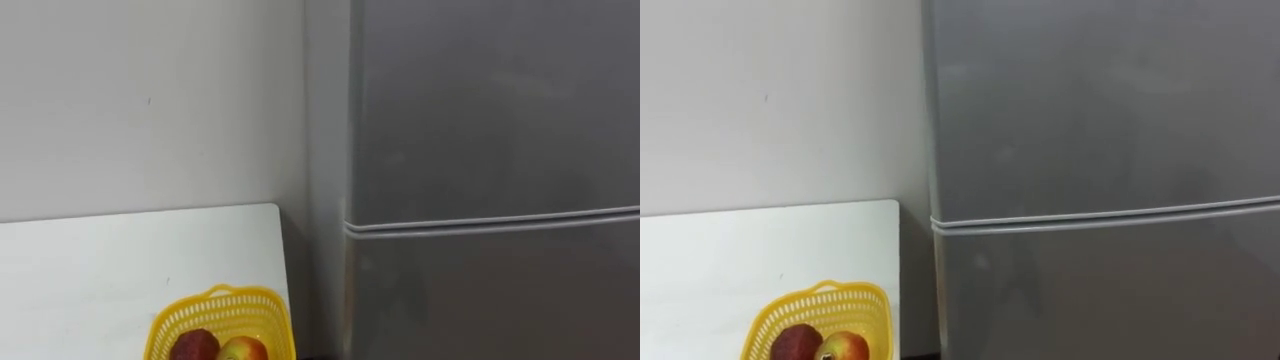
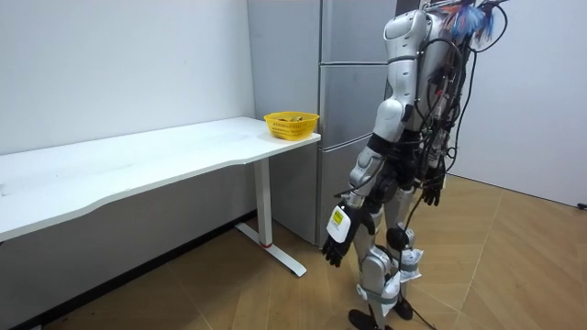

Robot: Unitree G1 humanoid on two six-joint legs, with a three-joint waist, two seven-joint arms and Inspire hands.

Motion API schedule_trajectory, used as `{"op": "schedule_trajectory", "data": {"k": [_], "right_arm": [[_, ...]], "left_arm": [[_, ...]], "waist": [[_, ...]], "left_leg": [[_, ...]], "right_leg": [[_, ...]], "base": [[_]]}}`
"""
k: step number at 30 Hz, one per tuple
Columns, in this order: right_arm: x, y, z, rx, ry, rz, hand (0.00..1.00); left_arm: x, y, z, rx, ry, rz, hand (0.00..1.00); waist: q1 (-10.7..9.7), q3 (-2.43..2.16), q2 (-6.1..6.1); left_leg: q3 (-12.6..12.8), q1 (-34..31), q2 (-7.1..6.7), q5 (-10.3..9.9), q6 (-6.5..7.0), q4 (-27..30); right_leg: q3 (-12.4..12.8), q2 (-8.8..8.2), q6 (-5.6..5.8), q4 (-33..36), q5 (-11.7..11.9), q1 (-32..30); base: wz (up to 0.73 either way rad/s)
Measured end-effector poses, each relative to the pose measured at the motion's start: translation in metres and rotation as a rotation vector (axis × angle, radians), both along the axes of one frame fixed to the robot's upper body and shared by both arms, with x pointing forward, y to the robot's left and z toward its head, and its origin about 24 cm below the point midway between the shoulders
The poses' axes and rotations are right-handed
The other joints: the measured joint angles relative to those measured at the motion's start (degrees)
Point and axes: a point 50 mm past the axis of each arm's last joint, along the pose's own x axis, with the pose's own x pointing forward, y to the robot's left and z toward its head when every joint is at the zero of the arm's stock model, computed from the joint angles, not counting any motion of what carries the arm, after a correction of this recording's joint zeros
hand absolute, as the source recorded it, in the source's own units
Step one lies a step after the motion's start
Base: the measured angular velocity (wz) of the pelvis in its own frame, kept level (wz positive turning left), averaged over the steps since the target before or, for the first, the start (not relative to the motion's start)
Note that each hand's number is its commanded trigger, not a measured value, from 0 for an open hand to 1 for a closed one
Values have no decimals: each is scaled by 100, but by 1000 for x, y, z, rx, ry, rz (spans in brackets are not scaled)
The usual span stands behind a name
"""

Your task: Retrieve from the upper fridge

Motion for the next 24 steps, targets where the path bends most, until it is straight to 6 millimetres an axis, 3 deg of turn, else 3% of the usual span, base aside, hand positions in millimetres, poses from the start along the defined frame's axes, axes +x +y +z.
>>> {"op": "schedule_trajectory", "data": {"k": [10,24], "right_arm": [[9,4,-1,30,86,333,0],[5,5,-1,79,156,462,0]], "left_arm": [[6,-4,-2,-31,30,-21,0],[5,-8,-4,-70,58,-30,0]], "waist": [[134,3,-20],[141,9,-105]], "left_leg": [[1,68,-15,1,1,5],[-13,121,-21,1,1,4]], "right_leg": [[1,-14,15,-16,-15,74],[1,-22,20,-2,-55,128]], "base": [[0],[0]]}}
